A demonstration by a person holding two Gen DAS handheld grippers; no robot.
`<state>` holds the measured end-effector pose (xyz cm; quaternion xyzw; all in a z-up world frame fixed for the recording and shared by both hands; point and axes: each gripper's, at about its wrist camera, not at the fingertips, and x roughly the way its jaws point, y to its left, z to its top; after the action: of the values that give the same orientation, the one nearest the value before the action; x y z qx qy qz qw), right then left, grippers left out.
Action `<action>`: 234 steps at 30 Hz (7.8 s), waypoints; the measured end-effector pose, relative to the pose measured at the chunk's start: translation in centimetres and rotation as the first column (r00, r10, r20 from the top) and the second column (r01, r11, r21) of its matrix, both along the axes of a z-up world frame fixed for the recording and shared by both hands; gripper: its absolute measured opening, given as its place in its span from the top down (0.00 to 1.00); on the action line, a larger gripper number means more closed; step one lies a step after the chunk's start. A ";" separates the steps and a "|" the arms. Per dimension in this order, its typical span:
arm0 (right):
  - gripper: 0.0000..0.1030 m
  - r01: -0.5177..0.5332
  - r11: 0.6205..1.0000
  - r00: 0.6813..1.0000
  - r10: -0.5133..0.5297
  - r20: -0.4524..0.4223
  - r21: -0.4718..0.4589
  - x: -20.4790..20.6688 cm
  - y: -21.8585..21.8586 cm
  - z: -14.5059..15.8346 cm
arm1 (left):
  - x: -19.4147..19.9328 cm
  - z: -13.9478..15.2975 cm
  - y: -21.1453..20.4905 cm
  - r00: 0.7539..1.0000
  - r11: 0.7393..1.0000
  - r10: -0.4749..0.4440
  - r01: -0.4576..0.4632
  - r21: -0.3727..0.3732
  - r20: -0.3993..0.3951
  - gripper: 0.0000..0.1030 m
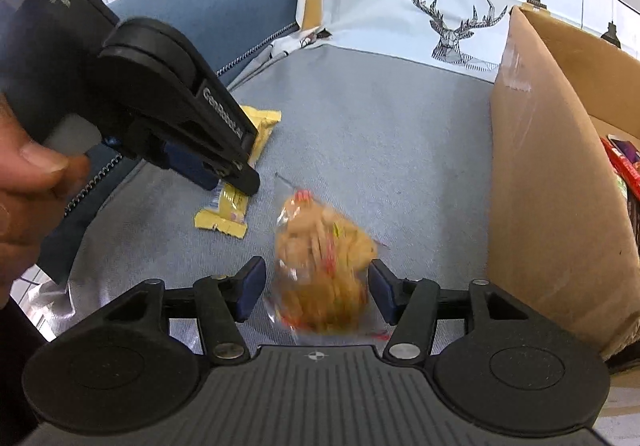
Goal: Organize snacks
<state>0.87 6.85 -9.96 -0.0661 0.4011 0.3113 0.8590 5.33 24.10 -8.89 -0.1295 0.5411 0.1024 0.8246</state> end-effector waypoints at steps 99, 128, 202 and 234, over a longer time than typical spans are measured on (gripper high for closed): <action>0.49 0.121 0.963 0.870 -0.219 0.442 0.240 1.5 -13.7 14.4 | -5.5 9.4 -3.8 0.849 0.994 0.085 -0.109 0.015 0.522 0.74; 0.50 0.519 0.851 0.830 -0.525 0.189 0.080 7.3 -24.5 9.7 | -0.8 9.9 -19.1 0.715 0.967 -0.236 0.242 0.084 0.658 0.74; 0.01 0.530 0.848 0.821 -0.519 0.236 0.022 -2.2 -27.9 9.7 | -7.5 6.7 -24.8 0.900 0.983 -0.176 0.141 0.117 0.398 0.01; 0.01 0.509 0.861 0.832 -0.489 0.264 -0.010 -1.7 -26.6 9.5 | -7.2 6.3 -25.2 0.902 0.980 -0.193 0.155 0.129 0.387 0.01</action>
<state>-0.84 -19.71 -0.50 -0.0325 0.3041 0.0491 0.9508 -1.91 -1.07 -2.60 -0.0595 0.3661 0.0255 0.9283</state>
